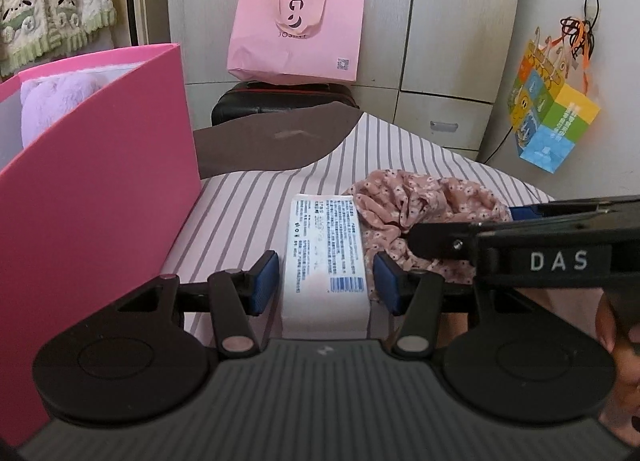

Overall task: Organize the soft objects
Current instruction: 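Grasp the white wipes packet with left tool while right tool grasps pink scrunchie, then carry wipes packet and scrunchie over the pink box and release both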

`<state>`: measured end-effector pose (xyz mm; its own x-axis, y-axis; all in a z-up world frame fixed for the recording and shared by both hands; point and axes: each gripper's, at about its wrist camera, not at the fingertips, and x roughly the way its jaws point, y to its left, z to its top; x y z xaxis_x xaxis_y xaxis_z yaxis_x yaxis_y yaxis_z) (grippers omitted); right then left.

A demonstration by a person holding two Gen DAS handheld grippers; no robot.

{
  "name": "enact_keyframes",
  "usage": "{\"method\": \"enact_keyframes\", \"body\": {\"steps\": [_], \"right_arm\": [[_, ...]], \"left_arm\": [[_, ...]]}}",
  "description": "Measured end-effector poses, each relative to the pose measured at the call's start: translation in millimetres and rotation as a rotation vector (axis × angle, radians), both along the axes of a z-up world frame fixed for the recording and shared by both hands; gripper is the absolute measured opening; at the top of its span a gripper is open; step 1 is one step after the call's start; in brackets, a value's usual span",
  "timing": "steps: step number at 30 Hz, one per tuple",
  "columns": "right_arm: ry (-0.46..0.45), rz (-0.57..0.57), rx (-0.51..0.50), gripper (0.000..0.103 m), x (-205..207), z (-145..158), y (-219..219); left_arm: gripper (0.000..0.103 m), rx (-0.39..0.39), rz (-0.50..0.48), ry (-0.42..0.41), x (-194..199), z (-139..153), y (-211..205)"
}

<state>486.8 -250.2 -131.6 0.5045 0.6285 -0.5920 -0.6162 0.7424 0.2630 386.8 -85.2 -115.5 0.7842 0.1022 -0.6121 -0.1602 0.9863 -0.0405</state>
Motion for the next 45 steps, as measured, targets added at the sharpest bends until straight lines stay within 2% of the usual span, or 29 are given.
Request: {"method": "enact_keyframes", "body": {"steps": [2,4,7,8,11,17,27,31,34,37,38,39,45], "right_arm": [[-0.012,0.010,0.000,0.067,-1,0,0],[-0.023,0.015,-0.004,0.061,-1,-1,1],[-0.040,0.017,-0.020,0.034,-2,-1,1],[-0.050,0.026,-0.033,0.016,-3,-1,2],[-0.099,0.043,-0.054,0.010,-11,-2,4],[-0.169,-0.054,-0.110,0.007,-20,3,3],[-0.175,-0.203,-0.146,0.007,-19,0,-12],[-0.170,-0.278,-0.150,0.007,-17,0,-20],[-0.145,-0.273,-0.135,0.007,-20,-1,-26],[-0.158,-0.257,-0.140,0.007,-28,-3,-26],[-0.158,-0.248,-0.137,0.007,-30,-4,-26],[-0.155,-0.243,-0.132,0.007,-31,-4,-25],[-0.147,-0.242,-0.103,0.007,-39,-5,-30]], "left_arm": [[0.052,0.016,0.003,-0.003,1,-1,-2],[0.052,0.026,-0.001,-0.007,0,-2,-4],[0.051,0.045,-0.006,-0.018,-1,-4,-6],[0.051,0.046,-0.006,-0.019,-2,-4,-6],[0.051,0.042,-0.007,-0.023,-3,-3,-4],[0.052,-0.006,-0.010,-0.017,-2,0,2],[0.056,0.061,-0.024,-0.004,0,-2,-8],[0.057,0.056,-0.034,0.002,1,-1,-8],[0.059,0.086,-0.024,-0.009,4,-3,-9],[0.059,0.083,-0.015,-0.018,7,-5,-8],[0.052,0.086,-0.021,-0.019,7,-5,-9],[0.039,0.088,-0.033,-0.024,6,-5,-9],[0.037,0.098,-0.037,-0.034,0,-2,-10]]}}
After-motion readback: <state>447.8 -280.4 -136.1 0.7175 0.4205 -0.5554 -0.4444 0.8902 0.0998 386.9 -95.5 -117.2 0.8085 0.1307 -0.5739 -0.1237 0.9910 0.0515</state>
